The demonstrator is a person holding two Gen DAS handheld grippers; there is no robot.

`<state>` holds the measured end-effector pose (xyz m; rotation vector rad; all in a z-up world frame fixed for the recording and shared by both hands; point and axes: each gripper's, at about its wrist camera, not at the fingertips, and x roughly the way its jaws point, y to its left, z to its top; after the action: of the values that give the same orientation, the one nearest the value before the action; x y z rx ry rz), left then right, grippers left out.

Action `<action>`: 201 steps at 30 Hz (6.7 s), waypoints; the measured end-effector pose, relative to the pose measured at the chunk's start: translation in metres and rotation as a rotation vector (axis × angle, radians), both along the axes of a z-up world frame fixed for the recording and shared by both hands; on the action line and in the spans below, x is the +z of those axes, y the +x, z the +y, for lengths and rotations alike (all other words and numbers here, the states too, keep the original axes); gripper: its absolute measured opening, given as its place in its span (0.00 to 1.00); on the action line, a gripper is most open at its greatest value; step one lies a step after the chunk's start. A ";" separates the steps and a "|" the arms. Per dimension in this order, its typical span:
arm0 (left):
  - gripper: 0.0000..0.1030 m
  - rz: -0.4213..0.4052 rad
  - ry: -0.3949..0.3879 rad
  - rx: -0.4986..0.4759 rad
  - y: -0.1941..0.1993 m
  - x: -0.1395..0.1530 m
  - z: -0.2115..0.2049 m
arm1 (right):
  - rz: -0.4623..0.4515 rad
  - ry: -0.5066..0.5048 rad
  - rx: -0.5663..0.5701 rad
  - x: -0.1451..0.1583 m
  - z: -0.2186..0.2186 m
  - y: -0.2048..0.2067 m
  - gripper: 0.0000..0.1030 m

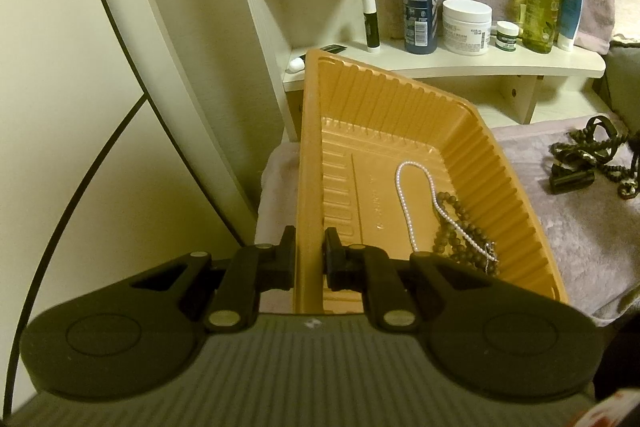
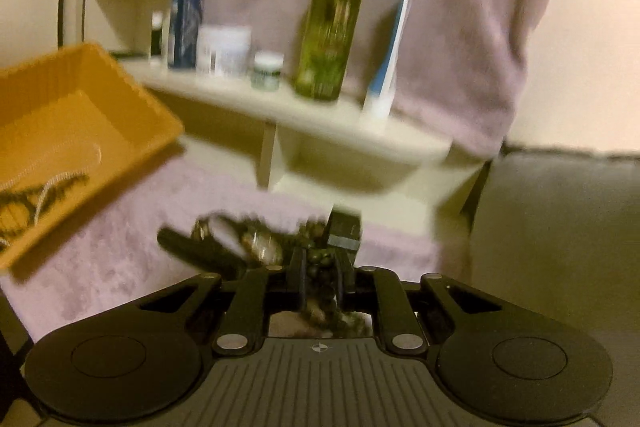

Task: Organize jewelry
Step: 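Lift the dark bead strand high with the right gripper, untangling it, then lower the strand into the tray and open the right gripper, then move the right gripper to the brown bead bracelet on the towel, then close the right gripper on the brown bead bracelet and lift it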

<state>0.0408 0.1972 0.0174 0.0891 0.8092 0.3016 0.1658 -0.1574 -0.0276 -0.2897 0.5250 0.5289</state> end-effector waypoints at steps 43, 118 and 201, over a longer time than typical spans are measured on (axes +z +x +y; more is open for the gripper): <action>0.12 -0.006 -0.013 0.003 0.000 0.001 0.000 | 0.199 0.133 -0.065 -0.035 -0.018 0.027 0.07; 0.12 -0.015 -0.015 -0.013 -0.003 0.002 -0.001 | 0.336 0.364 0.413 0.065 0.175 0.008 0.07; 0.12 -0.011 0.001 -0.017 -0.002 0.005 -0.004 | 0.143 0.428 -0.286 0.034 -0.071 0.000 0.04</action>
<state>0.0392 0.1928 0.0223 0.0954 0.7967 0.2860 0.1657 -0.2279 0.0059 0.2307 0.5660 0.3723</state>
